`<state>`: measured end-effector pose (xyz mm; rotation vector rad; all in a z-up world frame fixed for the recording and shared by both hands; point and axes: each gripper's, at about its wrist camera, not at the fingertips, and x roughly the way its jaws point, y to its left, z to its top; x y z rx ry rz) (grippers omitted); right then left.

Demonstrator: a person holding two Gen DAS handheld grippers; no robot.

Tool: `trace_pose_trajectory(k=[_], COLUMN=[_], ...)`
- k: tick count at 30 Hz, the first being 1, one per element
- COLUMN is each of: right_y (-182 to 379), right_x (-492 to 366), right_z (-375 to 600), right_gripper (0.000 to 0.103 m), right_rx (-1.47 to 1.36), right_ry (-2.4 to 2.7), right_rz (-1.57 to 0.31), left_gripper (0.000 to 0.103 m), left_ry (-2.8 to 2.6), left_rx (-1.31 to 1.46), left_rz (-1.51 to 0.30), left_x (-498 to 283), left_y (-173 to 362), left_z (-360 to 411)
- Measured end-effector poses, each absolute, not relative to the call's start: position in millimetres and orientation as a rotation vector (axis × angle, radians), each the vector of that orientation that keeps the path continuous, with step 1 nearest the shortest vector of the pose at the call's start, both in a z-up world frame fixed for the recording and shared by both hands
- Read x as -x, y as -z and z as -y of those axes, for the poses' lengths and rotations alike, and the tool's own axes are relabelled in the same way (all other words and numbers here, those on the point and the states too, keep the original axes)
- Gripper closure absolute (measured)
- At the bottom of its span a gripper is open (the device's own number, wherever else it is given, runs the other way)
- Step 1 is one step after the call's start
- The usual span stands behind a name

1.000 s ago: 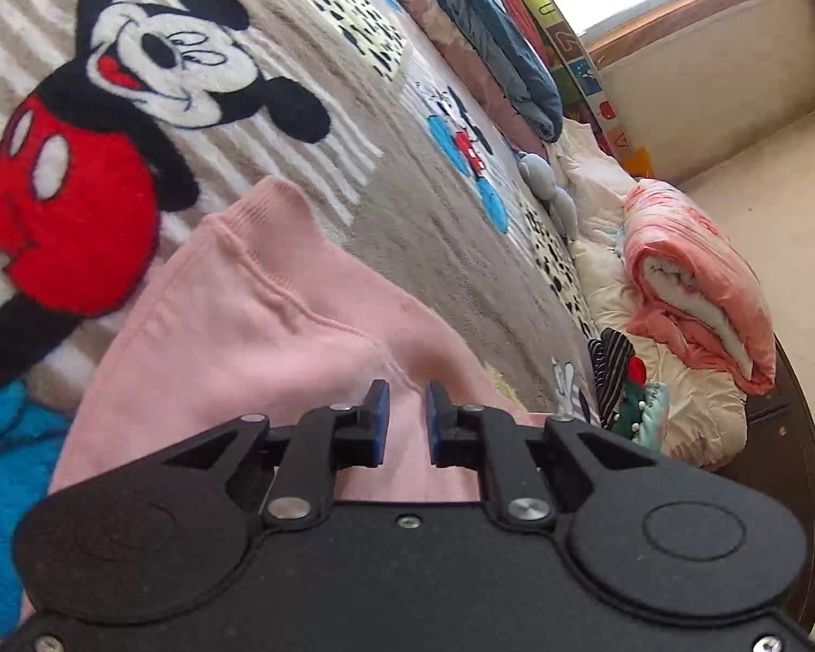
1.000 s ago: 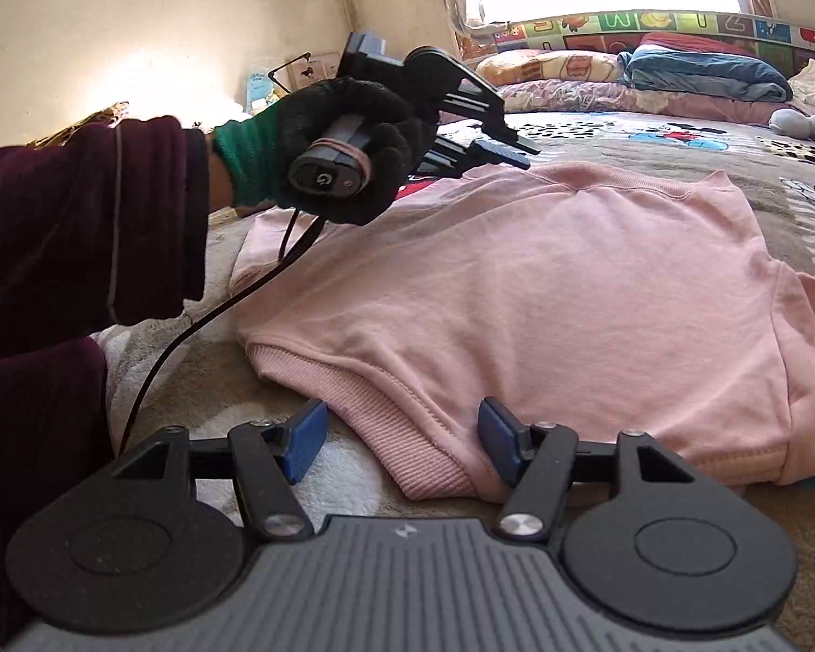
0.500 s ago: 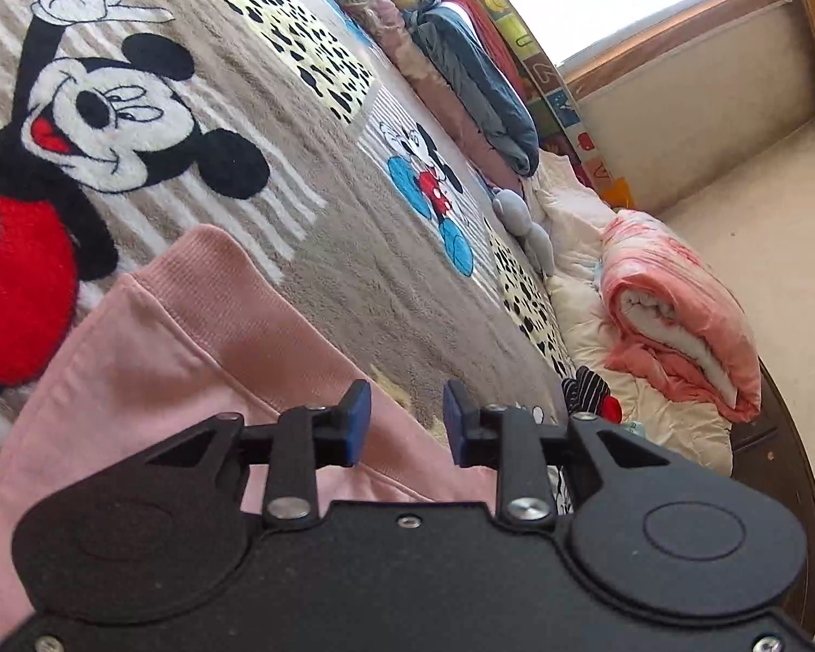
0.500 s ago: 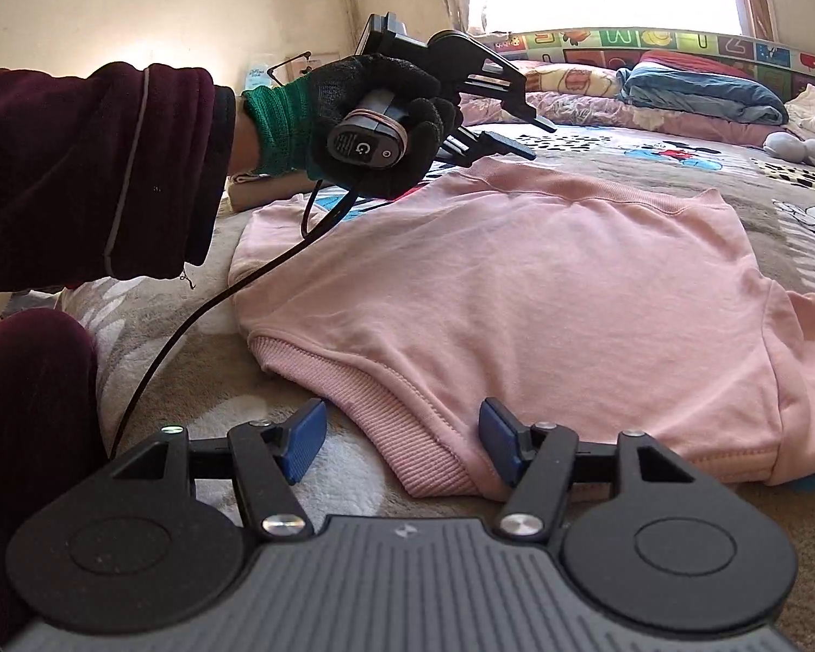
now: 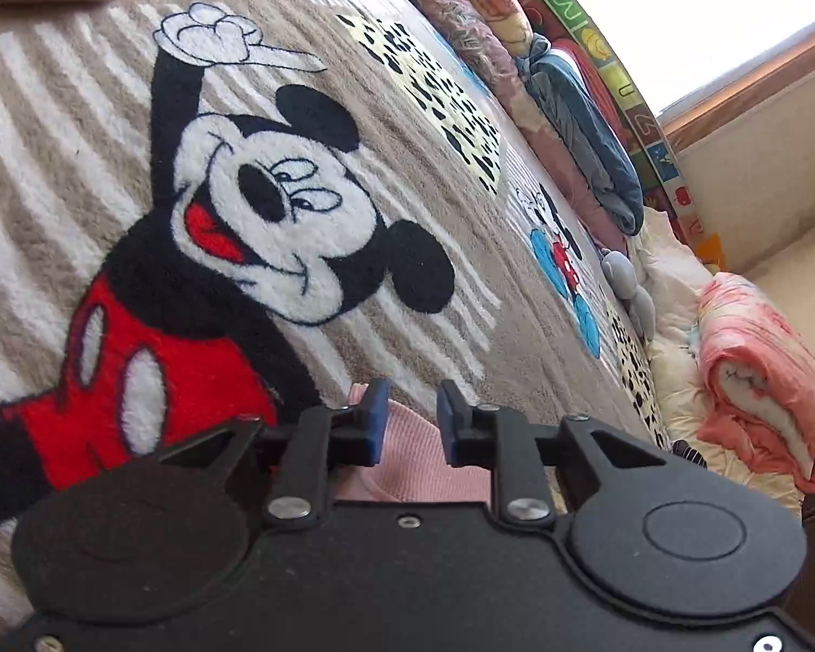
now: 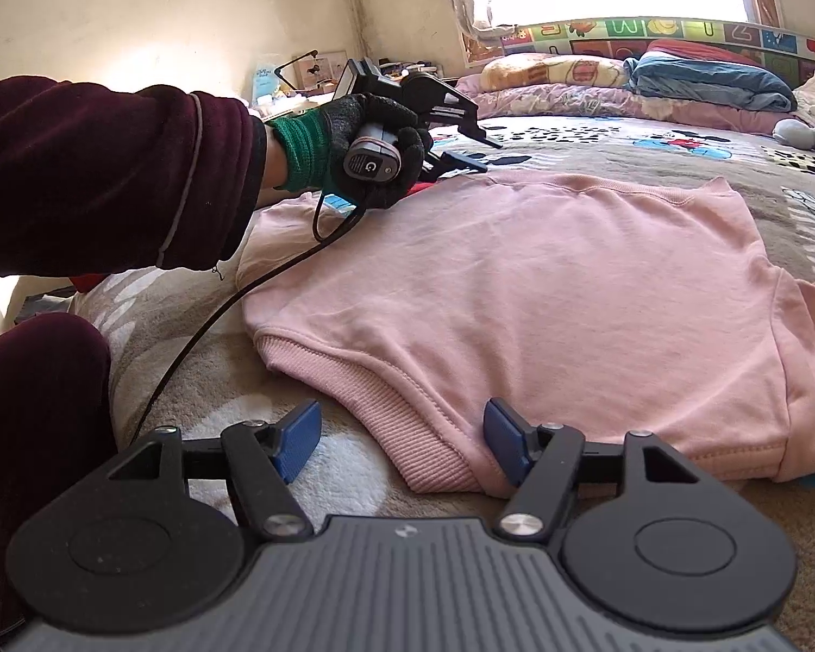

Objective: Fold clothes

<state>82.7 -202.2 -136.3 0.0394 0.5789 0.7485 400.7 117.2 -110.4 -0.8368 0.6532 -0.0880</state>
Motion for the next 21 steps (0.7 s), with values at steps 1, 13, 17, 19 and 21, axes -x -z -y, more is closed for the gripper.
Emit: trace_pose_trajectory(k=[1,13,17,19,21], right_y=[136.1,130.2,118.9,111.2,106.0], right_x=[-82.8,-76.8,-70.2,-68.0,-71.3], right_z=[202.4,209.4,240.0,264.3,296.8], right_gripper=[0.036,0.036,0.036,0.036,0.036], right_rx=[-0.041,-0.054,-0.156,-0.241,-0.348], right_ry=[-0.75,-0.758,-0.749,-0.73,-0.671], right_rz=[-0.58,-0.563,-0.521,-0.493,-0.464], left_gripper=[0.083,0.06,0.06,0.06,0.06], left_ry=[0.096,0.46,0.424,0.444,0.463], left_rx=[0.825,0.495,0.41,0.352,0.294], left_rz=[-0.647,-0.824,-0.833,-0.796,-0.758], left_x=[-399.8,-392.4,-389.7,-358.9,-328.1], left_y=[108.5,93.9,100.2,99.1,98.0], left_z=[-115.3,81.5,121.8,124.8,127.8])
